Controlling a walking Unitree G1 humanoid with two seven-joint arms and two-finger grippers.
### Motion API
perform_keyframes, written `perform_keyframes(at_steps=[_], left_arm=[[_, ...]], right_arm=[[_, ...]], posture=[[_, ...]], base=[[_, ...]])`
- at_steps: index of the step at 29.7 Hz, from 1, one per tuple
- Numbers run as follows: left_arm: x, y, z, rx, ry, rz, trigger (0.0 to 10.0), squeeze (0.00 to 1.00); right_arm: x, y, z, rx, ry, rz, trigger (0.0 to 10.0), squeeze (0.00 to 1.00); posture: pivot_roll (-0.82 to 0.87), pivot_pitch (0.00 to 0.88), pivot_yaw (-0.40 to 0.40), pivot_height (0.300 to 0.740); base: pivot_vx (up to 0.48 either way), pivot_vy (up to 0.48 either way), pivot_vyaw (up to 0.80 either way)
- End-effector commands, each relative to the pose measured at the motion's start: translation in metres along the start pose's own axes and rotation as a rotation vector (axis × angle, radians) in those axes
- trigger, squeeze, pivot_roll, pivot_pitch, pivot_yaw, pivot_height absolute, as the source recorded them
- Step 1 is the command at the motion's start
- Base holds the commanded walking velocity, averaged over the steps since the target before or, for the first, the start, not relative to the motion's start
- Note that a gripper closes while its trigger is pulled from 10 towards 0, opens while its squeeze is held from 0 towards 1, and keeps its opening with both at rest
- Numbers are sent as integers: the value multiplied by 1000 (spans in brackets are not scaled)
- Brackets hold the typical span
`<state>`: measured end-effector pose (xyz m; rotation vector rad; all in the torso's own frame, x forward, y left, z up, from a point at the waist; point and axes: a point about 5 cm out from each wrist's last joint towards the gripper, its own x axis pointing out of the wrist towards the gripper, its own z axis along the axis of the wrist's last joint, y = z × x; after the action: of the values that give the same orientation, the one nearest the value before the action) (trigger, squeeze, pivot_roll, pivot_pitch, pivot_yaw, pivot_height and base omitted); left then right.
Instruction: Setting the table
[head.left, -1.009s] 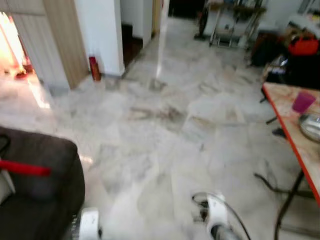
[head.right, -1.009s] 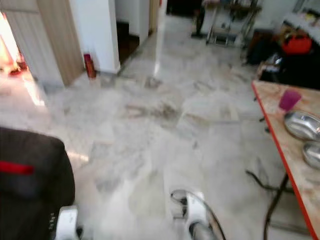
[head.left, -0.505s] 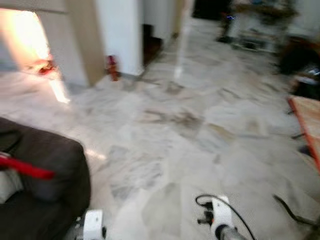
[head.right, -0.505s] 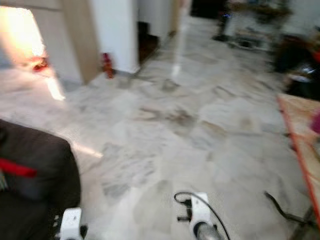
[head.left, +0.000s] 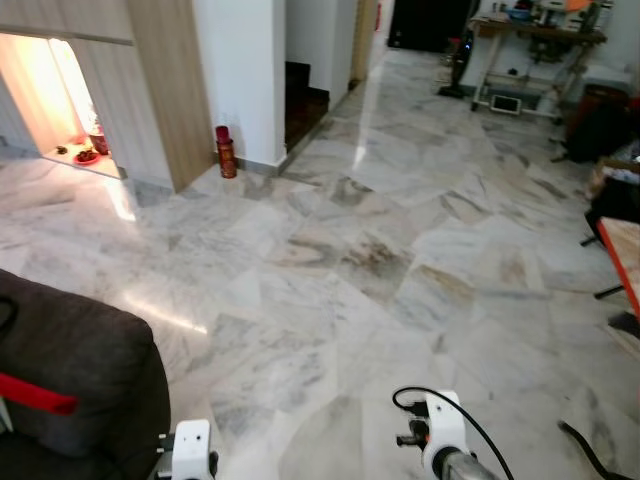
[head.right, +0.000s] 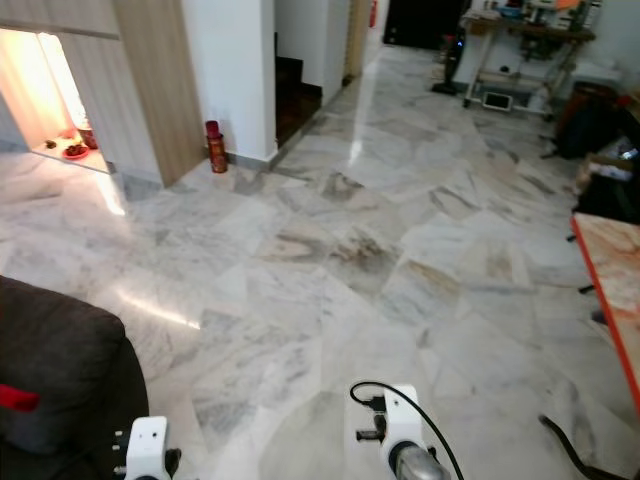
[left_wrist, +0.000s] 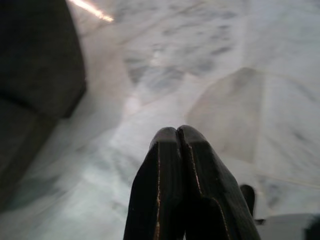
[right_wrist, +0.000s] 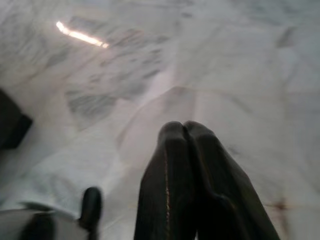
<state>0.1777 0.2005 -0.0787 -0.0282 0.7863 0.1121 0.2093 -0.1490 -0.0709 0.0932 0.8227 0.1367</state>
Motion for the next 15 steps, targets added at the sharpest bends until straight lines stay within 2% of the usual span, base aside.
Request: perform_keyframes(at_steps=[1, 15], left_arm=[[0, -4, -1, -8, 4, -4, 10000, 0], [0, -6, -2, -1, 7, -9, 10000, 0]], right_arm=[[-1, -7, 3, -11, -5, -12, 10000, 0], [-1, -7, 3, -19, 0, -5, 10000, 0]], posture=[[112, 0, -52, 740], [117, 0, -63, 740]], base=[[398, 0, 0], [394, 0, 0]])
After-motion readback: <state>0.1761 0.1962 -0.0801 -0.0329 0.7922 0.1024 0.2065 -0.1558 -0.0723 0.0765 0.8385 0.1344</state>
